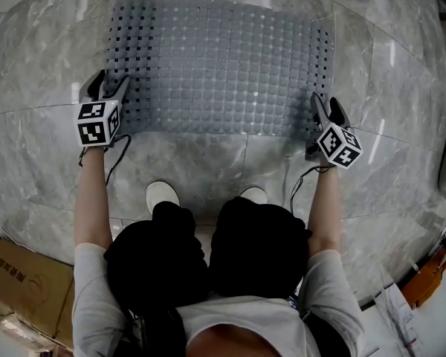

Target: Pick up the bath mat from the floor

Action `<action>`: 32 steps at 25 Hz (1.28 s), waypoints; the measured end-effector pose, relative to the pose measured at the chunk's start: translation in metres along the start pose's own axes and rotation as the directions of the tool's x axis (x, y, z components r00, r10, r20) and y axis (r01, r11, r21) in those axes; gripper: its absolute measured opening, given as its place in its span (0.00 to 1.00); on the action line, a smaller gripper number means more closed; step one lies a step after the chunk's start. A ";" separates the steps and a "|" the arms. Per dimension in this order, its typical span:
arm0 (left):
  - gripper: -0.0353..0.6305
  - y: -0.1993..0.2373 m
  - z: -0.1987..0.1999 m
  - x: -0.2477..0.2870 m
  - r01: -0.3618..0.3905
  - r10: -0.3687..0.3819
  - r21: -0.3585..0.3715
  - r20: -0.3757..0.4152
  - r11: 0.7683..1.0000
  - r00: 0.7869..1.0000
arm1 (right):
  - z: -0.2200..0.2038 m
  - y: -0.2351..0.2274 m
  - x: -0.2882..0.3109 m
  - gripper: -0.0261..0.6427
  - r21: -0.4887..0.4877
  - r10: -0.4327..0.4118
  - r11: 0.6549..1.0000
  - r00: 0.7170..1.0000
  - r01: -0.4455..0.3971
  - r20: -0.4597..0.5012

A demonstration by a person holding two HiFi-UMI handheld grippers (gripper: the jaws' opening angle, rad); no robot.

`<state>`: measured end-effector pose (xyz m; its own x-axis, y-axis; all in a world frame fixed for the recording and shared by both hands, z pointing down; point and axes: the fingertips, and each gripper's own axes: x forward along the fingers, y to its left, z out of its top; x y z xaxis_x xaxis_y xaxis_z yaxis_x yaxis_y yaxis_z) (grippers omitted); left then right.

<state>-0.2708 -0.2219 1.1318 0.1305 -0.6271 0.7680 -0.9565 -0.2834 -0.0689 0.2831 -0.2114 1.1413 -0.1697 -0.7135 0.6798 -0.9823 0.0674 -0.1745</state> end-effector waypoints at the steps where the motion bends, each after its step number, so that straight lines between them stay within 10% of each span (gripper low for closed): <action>1: 0.48 0.002 -0.001 0.002 -0.007 0.007 0.005 -0.002 1.000 1.000 | -0.003 -0.003 0.002 0.48 0.007 -0.009 1.000 1.000 0.009 -0.006; 15: 0.52 0.008 -0.012 0.014 0.017 -0.022 -0.109 -0.048 0.994 0.999 | -0.023 -0.008 0.016 0.48 0.036 0.001 0.999 0.997 0.002 -0.077; 32: 0.26 -0.012 -0.005 0.009 0.017 -0.030 -0.135 -0.096 0.991 0.995 | -0.015 0.027 0.014 0.13 -0.059 0.053 0.996 0.990 -0.061 -0.130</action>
<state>-0.2597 -0.2208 1.1427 0.1337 -0.5456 0.8273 -0.9805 -0.1939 0.0306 0.2527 -0.2089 1.1568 -0.2306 -0.6121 0.7564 -0.9730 0.1522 -0.1734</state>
